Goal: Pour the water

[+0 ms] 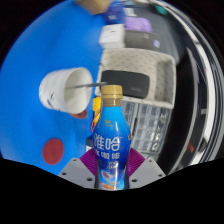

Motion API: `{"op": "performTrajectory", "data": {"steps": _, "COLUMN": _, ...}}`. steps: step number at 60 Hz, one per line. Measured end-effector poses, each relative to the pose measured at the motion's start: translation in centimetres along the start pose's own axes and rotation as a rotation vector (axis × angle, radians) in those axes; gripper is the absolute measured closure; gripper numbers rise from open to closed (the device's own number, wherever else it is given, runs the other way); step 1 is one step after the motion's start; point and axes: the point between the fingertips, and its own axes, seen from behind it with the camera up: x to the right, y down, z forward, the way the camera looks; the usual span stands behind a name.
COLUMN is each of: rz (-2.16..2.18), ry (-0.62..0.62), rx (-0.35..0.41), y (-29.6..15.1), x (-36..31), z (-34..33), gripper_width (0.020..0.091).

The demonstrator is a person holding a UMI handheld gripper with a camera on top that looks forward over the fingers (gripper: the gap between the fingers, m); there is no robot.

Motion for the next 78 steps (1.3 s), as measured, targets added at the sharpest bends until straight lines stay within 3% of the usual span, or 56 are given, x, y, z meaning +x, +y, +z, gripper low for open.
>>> {"op": "performTrajectory", "data": {"steps": 7, "rz": 0.397, "ry": -0.060, "rx": 0.053, "y": 0.4, "x": -0.3, "z": -0.8, "gripper_width": 0.0768}}
{"op": "performTrajectory", "data": {"steps": 13, "rz": 0.706, "ry": -0.061, "rx": 0.045, "y": 1.2, "x": -0.2, "z": -1.0, "gripper_width": 0.0767}}
{"op": "performTrajectory", "data": {"steps": 30, "rz": 1.451, "ry": -0.165, "rx": 0.121, "y": 2.9, "x": -2.8, "z": 0.2, "gripper_width": 0.0769}}
{"op": "performTrajectory", "data": {"steps": 37, "rz": 1.584, "ry": -0.204, "rx": 0.186, "y": 3.0, "x": -3.9, "z": 0.7, "gripper_width": 0.0769}}
{"op": "performTrajectory", "data": {"steps": 46, "rz": 1.653, "ry": -0.165, "rx": 0.228, "y": 2.0, "x": -4.8, "z": 1.3, "gripper_width": 0.0755}}
{"op": "performTrajectory", "data": {"steps": 51, "rz": 1.656, "ry": -0.148, "rx": 0.205, "y": 2.3, "x": -6.4, "z": 2.1, "gripper_width": 0.0748}}
{"op": "performTrajectory", "data": {"steps": 52, "rz": 1.657, "ry": -0.152, "rx": 0.196, "y": 2.4, "x": -7.0, "z": 2.2, "gripper_width": 0.0690}}
{"op": "performTrajectory", "data": {"steps": 54, "rz": 1.681, "ry": -0.122, "rx": 0.223, "y": 2.6, "x": -6.6, "z": 2.2, "gripper_width": 0.0747}}
{"op": "performTrajectory", "data": {"steps": 59, "rz": 1.692, "ry": -0.119, "rx": 0.224, "y": 2.8, "x": -7.0, "z": 1.5, "gripper_width": 0.0740}}
{"op": "performTrajectory", "data": {"steps": 63, "rz": 1.682, "ry": -0.108, "rx": 0.230, "y": 2.7, "x": -6.9, "z": 1.4, "gripper_width": 0.0661}}
{"op": "performTrajectory", "data": {"steps": 69, "rz": 1.678, "ry": -0.111, "rx": 0.218, "y": 2.8, "x": -7.0, "z": 1.4, "gripper_width": 0.0597}}
{"op": "performTrajectory", "data": {"steps": 76, "rz": 1.686, "ry": -0.144, "rx": 0.159, "y": 3.2, "x": -8.2, "z": 1.0, "gripper_width": 0.0307}}
{"op": "performTrajectory", "data": {"steps": 77, "rz": 1.686, "ry": -0.145, "rx": 0.151, "y": 3.3, "x": -8.3, "z": 0.8, "gripper_width": 0.0279}}
{"op": "performTrajectory", "data": {"steps": 78, "rz": 1.685, "ry": -0.147, "rx": 0.143, "y": 3.4, "x": -8.4, "z": 0.6, "gripper_width": 0.0301}}
